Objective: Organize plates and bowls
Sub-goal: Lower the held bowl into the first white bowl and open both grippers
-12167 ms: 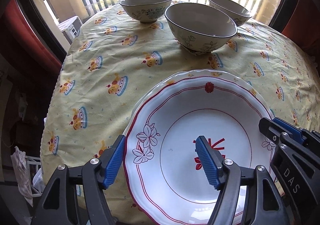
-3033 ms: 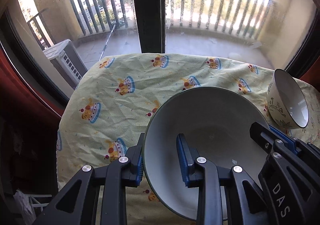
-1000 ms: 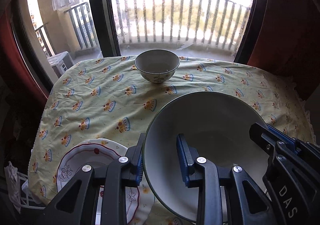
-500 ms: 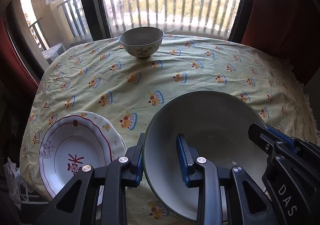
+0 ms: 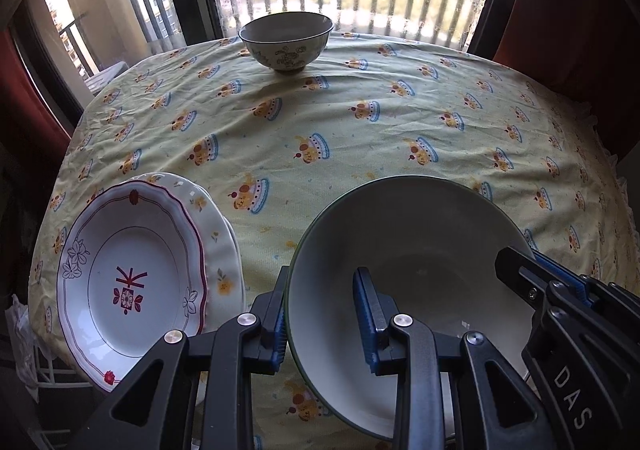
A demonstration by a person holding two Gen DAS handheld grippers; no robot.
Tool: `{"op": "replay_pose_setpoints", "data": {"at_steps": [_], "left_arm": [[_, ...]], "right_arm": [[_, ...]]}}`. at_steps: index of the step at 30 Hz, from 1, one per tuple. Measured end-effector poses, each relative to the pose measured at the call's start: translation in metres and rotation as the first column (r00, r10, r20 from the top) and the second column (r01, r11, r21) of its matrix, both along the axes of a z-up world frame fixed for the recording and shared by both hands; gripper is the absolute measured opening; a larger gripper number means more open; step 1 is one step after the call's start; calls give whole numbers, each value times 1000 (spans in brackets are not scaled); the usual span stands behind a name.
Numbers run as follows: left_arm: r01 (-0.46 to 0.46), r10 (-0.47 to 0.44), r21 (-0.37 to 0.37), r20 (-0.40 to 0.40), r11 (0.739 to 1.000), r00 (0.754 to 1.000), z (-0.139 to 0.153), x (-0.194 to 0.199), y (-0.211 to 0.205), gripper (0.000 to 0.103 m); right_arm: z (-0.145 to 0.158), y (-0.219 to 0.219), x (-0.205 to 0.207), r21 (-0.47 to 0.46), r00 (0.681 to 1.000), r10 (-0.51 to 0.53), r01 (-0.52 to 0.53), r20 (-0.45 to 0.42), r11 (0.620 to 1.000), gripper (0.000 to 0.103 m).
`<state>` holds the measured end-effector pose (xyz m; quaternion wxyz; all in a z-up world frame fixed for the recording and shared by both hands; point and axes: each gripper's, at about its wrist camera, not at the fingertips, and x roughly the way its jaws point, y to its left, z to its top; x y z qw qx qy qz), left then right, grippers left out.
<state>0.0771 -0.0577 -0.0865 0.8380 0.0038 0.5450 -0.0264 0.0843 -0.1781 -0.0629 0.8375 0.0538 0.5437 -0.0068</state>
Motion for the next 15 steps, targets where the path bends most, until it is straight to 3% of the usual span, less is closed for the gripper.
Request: {"op": "replay_pose_setpoints", "data": {"at_steps": [13, 15], "left_arm": [[35, -35, -4, -18, 999, 999, -12, 0, -3, 28], [53, -53, -20, -19, 998, 998, -12, 1, -3, 33]], "right_arm": [[-12, 0, -3, -43, 1000, -12, 11, -4, 999, 15], [-12, 3, -3, -61, 1000, -18, 18, 1, 998, 15]]}}
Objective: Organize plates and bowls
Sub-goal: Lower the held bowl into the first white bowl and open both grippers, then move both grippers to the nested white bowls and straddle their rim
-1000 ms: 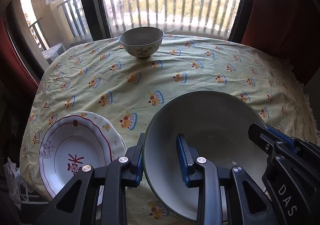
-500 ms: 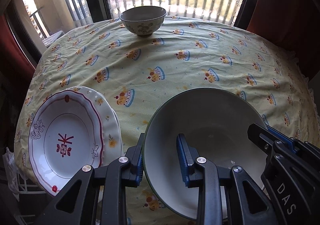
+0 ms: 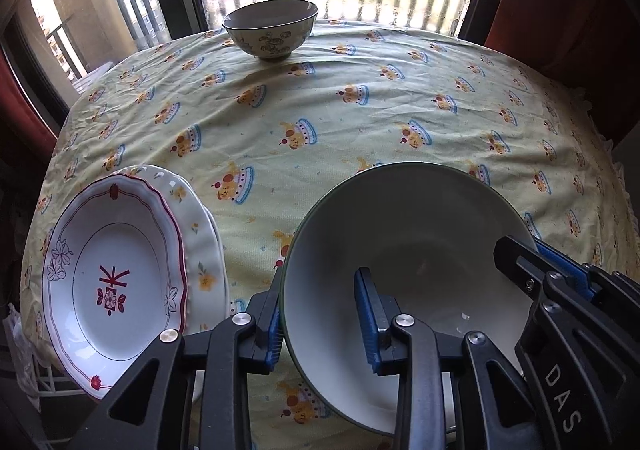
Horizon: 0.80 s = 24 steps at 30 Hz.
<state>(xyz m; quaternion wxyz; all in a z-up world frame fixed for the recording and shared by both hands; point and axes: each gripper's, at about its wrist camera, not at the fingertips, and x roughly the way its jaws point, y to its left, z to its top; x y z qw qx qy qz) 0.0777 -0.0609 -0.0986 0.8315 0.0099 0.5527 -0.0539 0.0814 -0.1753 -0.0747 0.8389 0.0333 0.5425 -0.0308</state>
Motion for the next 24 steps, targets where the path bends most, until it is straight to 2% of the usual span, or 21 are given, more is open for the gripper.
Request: {"op": "replay_pose_setpoints", "data": {"at_steps": [2, 4, 6, 7, 8, 11, 17, 24], "left_arm": [[17, -17, -22, -5, 1000, 1000, 0, 1, 1, 42], [31, -32, -41, -11, 999, 999, 1, 0, 3, 43], [49, -49, -43, -3, 998, 999, 3, 0, 4, 55], [56, -56, -43, -2, 998, 998, 5, 0, 6, 64], [65, -65, -46, -1, 997, 998, 7, 1, 8, 67], [93, -92, -57, 14, 994, 996, 17, 2, 16, 79], [127, -124, -66, 48, 990, 991, 40, 15, 35, 83], [143, -137, -51, 110, 988, 985, 68, 41, 49, 83]], "right_arm": [[0, 3, 0, -16, 1000, -5, 5, 2, 1000, 18], [0, 4, 0, -23, 1000, -17, 17, -3, 1000, 19], [0, 6, 0, -13, 1000, -22, 22, -10, 1000, 25], [1, 7, 0, -12, 1000, -24, 24, -11, 1000, 31], [1, 8, -1, -11, 999, -33, 33, -10, 999, 42], [9, 13, -3, -13, 998, -67, 67, 8, 998, 62], [29, 30, 2, -12, 994, -97, 98, 47, 995, 70], [57, 49, 24, -12, 991, -93, 94, 92, 995, 71]]}}
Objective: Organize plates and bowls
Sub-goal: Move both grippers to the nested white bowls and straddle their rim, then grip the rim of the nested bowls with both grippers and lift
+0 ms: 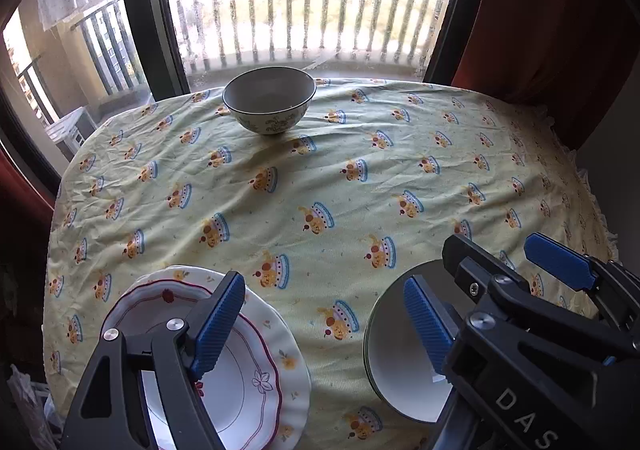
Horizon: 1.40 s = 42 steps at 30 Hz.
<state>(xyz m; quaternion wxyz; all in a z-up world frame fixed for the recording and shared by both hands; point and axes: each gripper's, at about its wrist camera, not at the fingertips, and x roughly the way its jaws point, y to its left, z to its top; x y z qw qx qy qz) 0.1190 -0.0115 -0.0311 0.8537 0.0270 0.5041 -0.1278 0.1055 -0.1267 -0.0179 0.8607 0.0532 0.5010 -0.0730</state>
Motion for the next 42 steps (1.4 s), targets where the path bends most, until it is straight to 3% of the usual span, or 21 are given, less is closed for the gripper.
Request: {"op": "replay_pose_setpoints", "data": {"at_steps": [8, 18, 26, 31, 35, 42], "left_arm": [[-68, 68, 3, 73, 998, 995, 25, 43, 10, 83], [-228, 226, 21, 83, 973, 971, 26, 110, 18, 82], [-324, 314, 71, 128, 943, 941, 11, 152, 12, 75], [-375, 365, 79, 111, 924, 924, -7, 174, 11, 68], [-368, 358, 88, 110, 925, 927, -19, 192, 9, 62], [-387, 379, 124, 87, 914, 921, -44, 224, 16, 61]], "right_arm": [[31, 11, 44, 2, 996, 38, -39, 78, 999, 71], [40, 17, 125, 34, 985, 141, -145, 101, 989, 71], [21, 15, 184, 60, 976, 192, -198, 102, 978, 71], [2, 14, 213, 60, 971, 219, -225, 96, 972, 71], [-13, 14, 236, 54, 970, 229, -234, 81, 971, 71], [-42, 22, 272, 59, 970, 236, -239, 58, 969, 71]]}}
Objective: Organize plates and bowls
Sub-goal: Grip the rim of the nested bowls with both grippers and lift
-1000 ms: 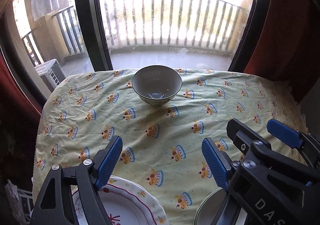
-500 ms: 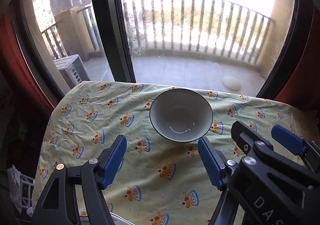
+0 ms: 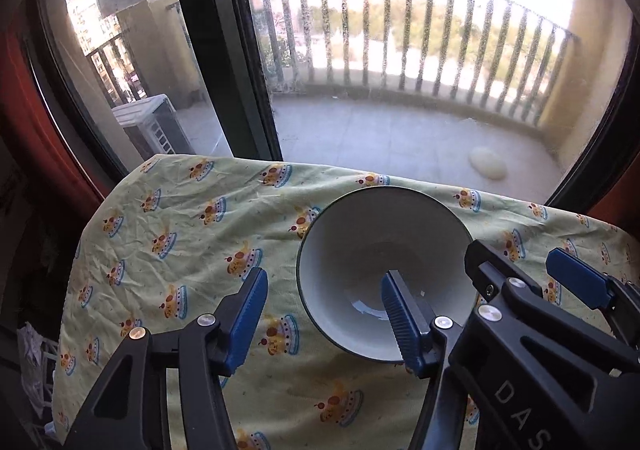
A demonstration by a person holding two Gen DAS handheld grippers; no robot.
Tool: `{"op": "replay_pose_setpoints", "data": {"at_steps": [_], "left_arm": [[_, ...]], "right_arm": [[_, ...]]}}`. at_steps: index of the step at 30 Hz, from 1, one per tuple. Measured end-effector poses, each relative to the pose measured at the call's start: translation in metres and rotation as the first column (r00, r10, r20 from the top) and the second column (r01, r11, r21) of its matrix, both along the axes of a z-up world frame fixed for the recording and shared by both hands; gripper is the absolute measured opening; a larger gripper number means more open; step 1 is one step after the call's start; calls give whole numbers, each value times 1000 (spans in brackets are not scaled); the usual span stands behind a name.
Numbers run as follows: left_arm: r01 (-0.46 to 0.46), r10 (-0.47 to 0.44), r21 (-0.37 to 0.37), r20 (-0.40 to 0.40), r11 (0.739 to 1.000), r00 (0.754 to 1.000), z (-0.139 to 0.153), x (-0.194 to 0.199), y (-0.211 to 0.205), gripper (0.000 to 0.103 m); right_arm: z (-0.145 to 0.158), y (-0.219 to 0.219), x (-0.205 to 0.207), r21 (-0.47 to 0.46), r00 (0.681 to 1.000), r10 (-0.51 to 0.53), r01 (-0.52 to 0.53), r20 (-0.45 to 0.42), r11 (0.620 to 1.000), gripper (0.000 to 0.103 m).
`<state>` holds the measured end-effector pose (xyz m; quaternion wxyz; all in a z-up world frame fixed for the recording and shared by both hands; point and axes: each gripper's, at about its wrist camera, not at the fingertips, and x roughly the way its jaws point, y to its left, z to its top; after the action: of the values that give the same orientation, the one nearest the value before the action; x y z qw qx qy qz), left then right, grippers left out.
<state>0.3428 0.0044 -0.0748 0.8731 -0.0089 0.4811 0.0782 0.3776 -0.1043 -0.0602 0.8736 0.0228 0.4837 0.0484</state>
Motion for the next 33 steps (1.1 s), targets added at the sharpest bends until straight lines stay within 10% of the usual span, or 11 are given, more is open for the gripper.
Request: {"op": "replay_pose_setpoints", "data": {"at_steps": [9, 18, 33], "left_arm": [[-27, 25, -22, -61, 999, 998, -31, 22, 7, 46], [-15, 15, -1, -59, 1000, 998, -42, 20, 3, 25], [16, -18, -26, -91, 1000, 996, -37, 3, -7, 22]], "right_arm": [[-33, 8, 29, 1, 999, 8, -8, -33, 1000, 56], [-54, 11, 33, 12, 996, 66, -65, -65, 998, 15], [-48, -4, 14, -3, 996, 35, -35, -83, 999, 13]]}}
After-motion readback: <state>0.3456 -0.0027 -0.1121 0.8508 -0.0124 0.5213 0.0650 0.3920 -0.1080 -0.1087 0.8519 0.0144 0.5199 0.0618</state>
